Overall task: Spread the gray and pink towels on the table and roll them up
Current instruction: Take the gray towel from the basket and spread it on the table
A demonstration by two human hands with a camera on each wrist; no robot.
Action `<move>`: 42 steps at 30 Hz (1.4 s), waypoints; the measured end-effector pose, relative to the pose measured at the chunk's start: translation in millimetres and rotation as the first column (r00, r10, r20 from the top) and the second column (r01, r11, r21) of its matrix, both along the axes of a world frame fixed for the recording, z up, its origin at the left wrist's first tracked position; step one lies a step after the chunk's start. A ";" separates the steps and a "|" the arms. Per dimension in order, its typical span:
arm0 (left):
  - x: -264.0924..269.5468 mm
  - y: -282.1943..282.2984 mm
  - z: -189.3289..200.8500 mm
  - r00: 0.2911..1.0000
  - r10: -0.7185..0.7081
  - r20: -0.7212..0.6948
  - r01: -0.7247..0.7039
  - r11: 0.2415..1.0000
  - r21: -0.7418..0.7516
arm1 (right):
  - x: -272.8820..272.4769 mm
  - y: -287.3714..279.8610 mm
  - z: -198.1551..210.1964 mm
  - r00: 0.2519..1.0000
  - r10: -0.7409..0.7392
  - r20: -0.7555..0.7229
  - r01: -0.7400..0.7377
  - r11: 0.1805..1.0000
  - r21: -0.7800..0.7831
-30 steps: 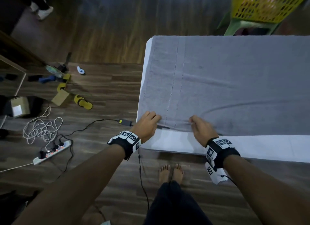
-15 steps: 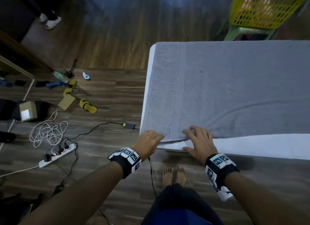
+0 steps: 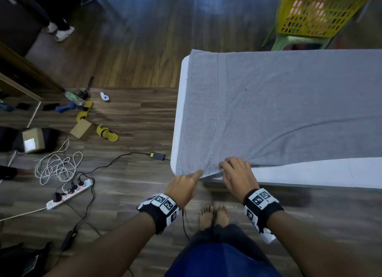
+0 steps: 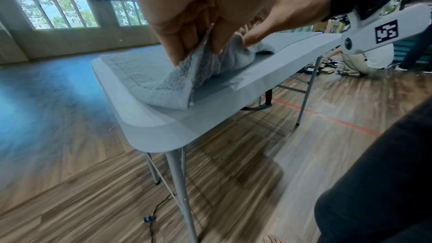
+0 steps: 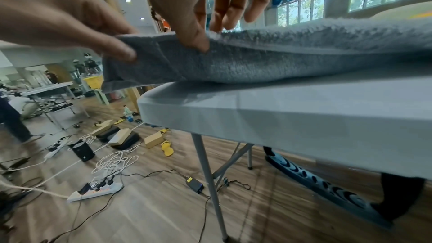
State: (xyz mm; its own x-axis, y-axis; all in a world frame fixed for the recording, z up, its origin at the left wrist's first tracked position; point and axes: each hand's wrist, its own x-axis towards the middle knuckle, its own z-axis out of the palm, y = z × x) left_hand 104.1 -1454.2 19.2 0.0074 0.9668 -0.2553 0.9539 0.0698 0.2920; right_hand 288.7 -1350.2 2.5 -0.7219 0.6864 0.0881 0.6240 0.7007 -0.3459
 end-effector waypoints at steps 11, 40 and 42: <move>-11.9 2.3 -1.9 0.999 0.004 -0.048 -0.006 0.999 -0.043 | 32.8 9.3 -14.9 0.992 -0.111 0.060 0.121 0.973 -0.197; 211.8 93.2 -20.2 0.986 -0.098 0.136 0.097 0.995 0.013 | 260.3 97.5 -10.1 0.995 0.031 0.090 -0.005 0.962 -0.272; 250.3 114.9 -13.5 0.983 -0.070 0.170 0.080 0.995 -0.055 | 260.9 101.8 -9.3 0.996 0.055 0.064 -0.035 0.957 -0.286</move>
State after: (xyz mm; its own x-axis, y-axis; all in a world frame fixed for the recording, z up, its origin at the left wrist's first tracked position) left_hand 354.3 -1339.2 5.6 0.1273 0.9444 -0.3031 0.8949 0.0224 0.4456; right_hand 549.6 -1248.5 -6.8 -0.7499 0.6423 -0.1583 0.6240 0.6073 -0.4917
